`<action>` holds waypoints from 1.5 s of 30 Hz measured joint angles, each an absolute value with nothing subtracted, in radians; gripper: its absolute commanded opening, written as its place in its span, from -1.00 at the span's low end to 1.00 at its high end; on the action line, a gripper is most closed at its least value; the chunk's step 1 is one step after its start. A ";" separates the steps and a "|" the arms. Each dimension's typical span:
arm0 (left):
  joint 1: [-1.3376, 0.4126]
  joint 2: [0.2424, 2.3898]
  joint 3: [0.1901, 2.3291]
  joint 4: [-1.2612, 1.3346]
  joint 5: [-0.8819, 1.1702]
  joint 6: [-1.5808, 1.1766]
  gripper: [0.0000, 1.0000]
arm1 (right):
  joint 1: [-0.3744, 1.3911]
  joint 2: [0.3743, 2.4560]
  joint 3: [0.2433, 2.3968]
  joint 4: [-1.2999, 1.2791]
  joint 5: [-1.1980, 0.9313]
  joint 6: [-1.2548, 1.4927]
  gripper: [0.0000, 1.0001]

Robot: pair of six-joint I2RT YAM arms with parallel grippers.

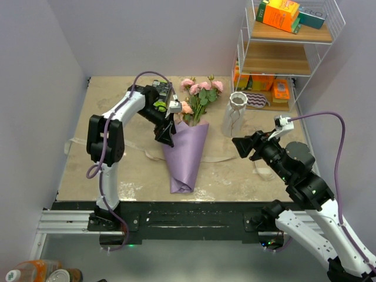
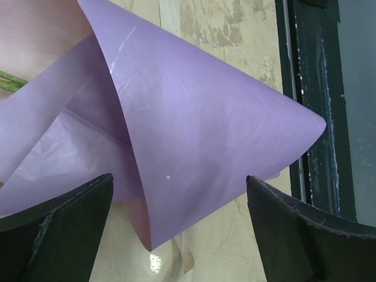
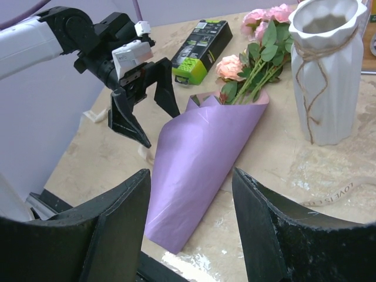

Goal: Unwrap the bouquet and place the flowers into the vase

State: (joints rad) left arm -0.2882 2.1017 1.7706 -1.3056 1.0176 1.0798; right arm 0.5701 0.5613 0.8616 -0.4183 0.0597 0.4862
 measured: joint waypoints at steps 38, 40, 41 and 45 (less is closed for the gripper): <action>-0.559 2.031 1.968 -1.298 1.022 0.827 0.03 | 0.570 0.522 0.841 -0.405 0.050 0.497 0.29; -0.612 2.031 1.971 -1.286 1.023 0.791 0.07 | 0.570 0.516 0.842 -0.411 0.054 0.498 0.33; -0.636 2.034 1.971 -1.282 1.021 0.771 0.16 | 0.570 0.514 0.845 -0.419 0.059 0.498 0.33; -0.706 2.077 2.004 -1.252 1.021 0.690 0.76 | 0.570 0.500 0.878 -0.463 0.074 0.496 0.37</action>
